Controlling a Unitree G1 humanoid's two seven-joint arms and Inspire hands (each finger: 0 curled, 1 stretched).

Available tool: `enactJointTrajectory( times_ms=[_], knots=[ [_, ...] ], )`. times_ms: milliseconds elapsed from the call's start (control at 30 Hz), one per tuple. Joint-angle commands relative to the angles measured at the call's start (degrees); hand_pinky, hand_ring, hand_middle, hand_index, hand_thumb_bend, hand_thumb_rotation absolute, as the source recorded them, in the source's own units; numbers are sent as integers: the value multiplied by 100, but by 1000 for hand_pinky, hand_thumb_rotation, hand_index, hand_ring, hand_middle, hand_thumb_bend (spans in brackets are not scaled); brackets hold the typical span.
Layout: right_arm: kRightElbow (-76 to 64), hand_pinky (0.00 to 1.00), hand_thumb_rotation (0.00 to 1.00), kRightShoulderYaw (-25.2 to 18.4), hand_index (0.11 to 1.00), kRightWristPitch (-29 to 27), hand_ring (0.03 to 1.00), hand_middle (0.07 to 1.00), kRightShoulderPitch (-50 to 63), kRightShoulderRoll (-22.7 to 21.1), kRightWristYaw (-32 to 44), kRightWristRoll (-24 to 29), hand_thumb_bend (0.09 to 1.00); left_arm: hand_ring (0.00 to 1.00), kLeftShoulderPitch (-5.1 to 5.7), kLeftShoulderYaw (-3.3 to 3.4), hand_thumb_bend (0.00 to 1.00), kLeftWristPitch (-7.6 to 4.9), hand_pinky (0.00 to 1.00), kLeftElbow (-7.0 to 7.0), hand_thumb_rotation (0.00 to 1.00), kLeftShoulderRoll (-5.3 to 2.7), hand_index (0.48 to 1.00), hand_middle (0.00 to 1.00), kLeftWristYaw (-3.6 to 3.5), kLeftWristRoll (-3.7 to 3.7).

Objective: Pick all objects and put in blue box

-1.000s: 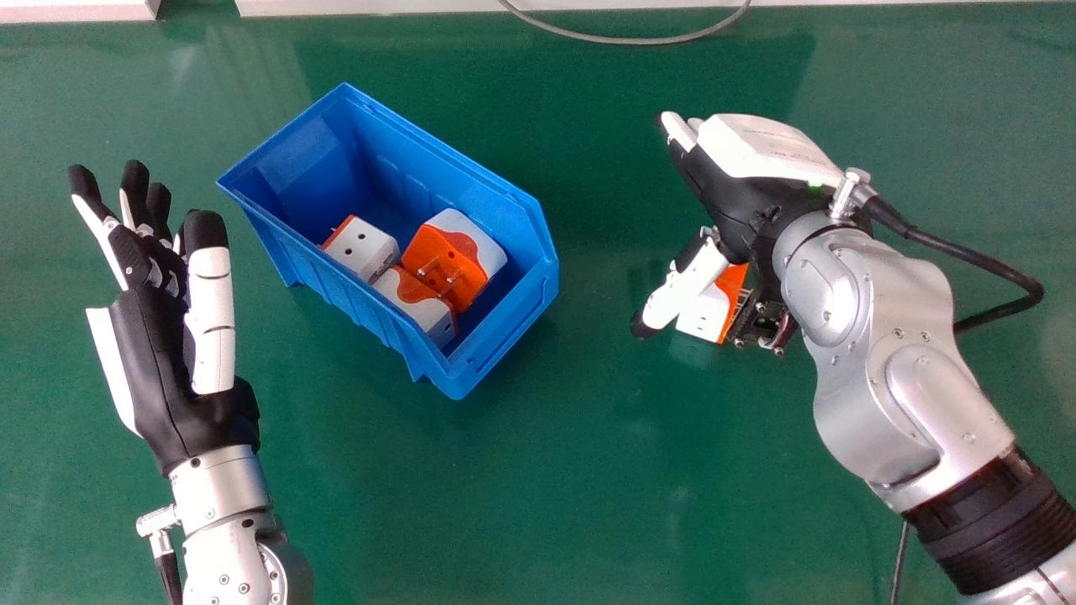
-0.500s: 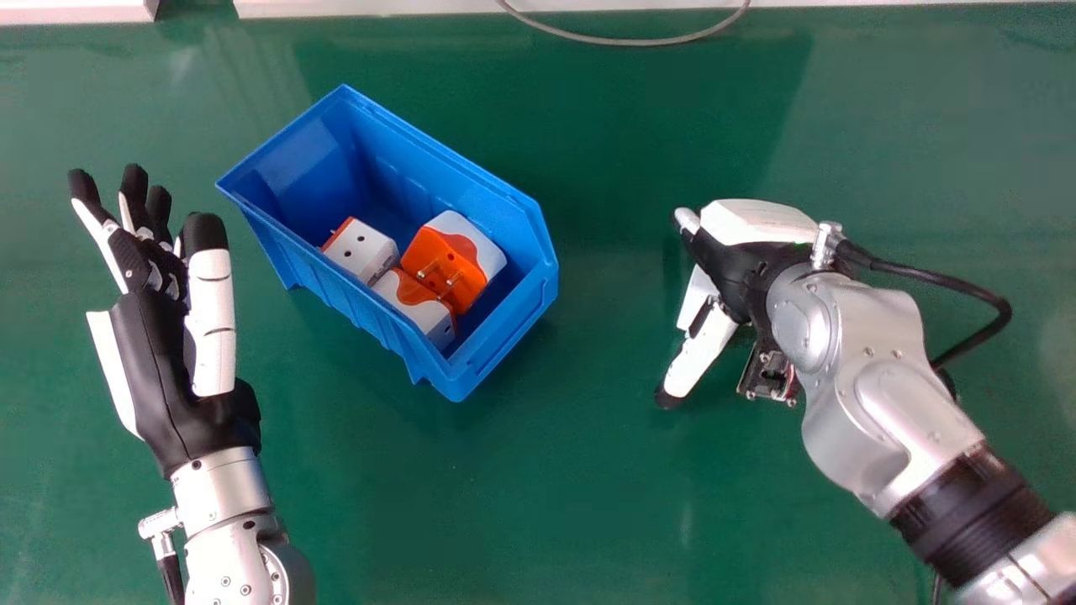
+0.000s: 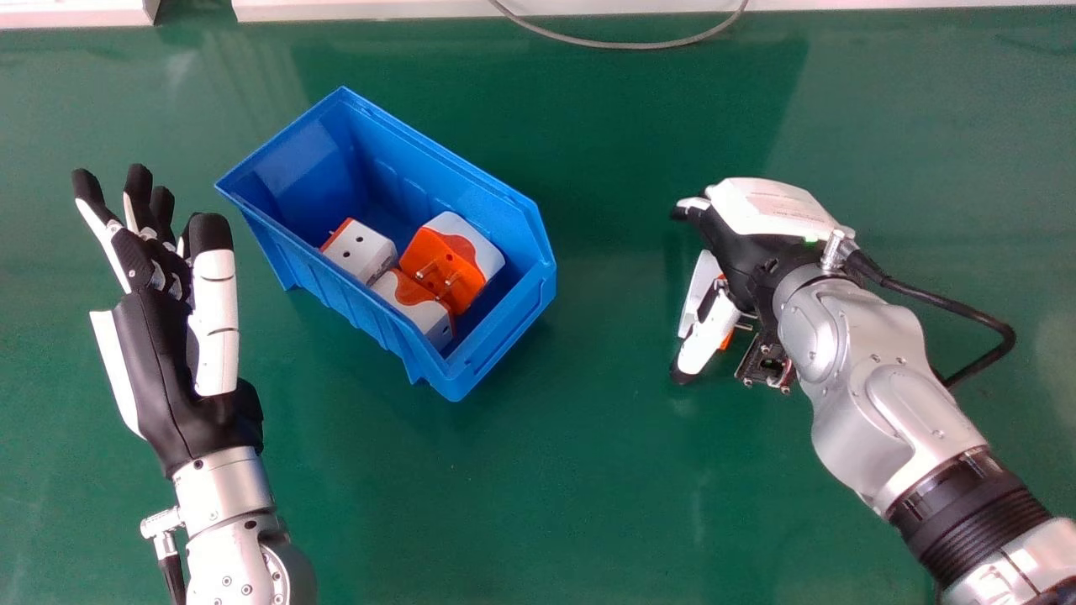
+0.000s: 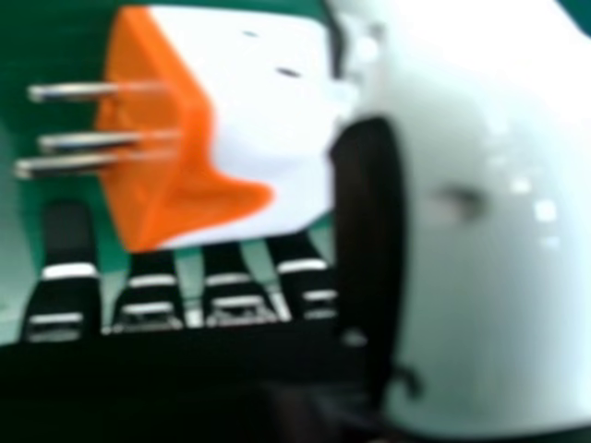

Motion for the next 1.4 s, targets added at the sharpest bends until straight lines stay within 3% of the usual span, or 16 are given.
enactJointTrajectory(
  times_ms=[0, 133, 267, 400, 567, 733, 800, 933, 1067, 1233, 1367],
  knots=[
    [-143, 433, 33, -15, 604, -115, 547, 611, 171, 80, 71, 184, 644, 984, -22, -17, 707, -89, 932, -77, 702, 53, 992, 992, -27, 13],
    [-370, 336, 10, -187, 542, -284, 441, 513, 313, 31, -22, 407, 558, 985, -30, -12, 697, -93, 932, -69, 713, 51, 994, 992, -5, 27],
    [-424, 326, 3, -196, 514, -170, 409, 484, 272, 28, 85, 458, 530, 984, -26, -17, 702, -90, 928, -79, 712, 47, 992, 991, 37, 61],
    [-518, 325, 0, -254, 521, -234, 393, 464, 318, 27, 27, 521, 519, 983, -9, -22, 685, -94, 928, -93, 716, 44, 990, 989, 23, 48],
    [-590, 320, 0, -254, 530, -197, 386, 456, 287, 26, 82, 536, 515, 986, 0, -17, 693, -93, 932, -91, 713, 42, 993, 993, -7, 10],
    [-776, 328, 0, -322, 531, -578, 383, 458, 394, -35, -139, 627, 514, 985, 11, -9, 696, -130, 929, -65, 711, 57, 992, 992, 24, 53],
    [-870, 328, 0, -389, 537, -527, 380, 460, 426, 20, -160, 666, 513, 983, 10, 0, 698, -111, 927, -72, 711, 39, 990, 990, -19, -16],
    [-967, 319, 0, -389, 547, -796, 376, 459, 493, -41, -403, 610, 511, 982, 27, -7, 704, -141, 926, -69, 707, 50, 989, 989, -11, 23],
    [-1397, 342, 0, -450, 525, -746, 388, 481, 587, -89, -385, 576, 514, 979, 27, 7, 707, -179, 923, -47, 708, 61, 986, 985, 63, 92],
    [-2150, 355, 0, -619, 509, -706, 396, 498, 777, -148, -445, 512, 515, 977, 52, 0, 707, -163, 921, -72, 707, 55, 984, 984, 34, 59],
    [-2858, 345, 0, -817, 508, -741, 399, 490, 992, -152, -496, 541, 512, 979, 57, 6, 718, -170, 926, -57, 709, 65, 987, 986, 88, 105]
  ],
)
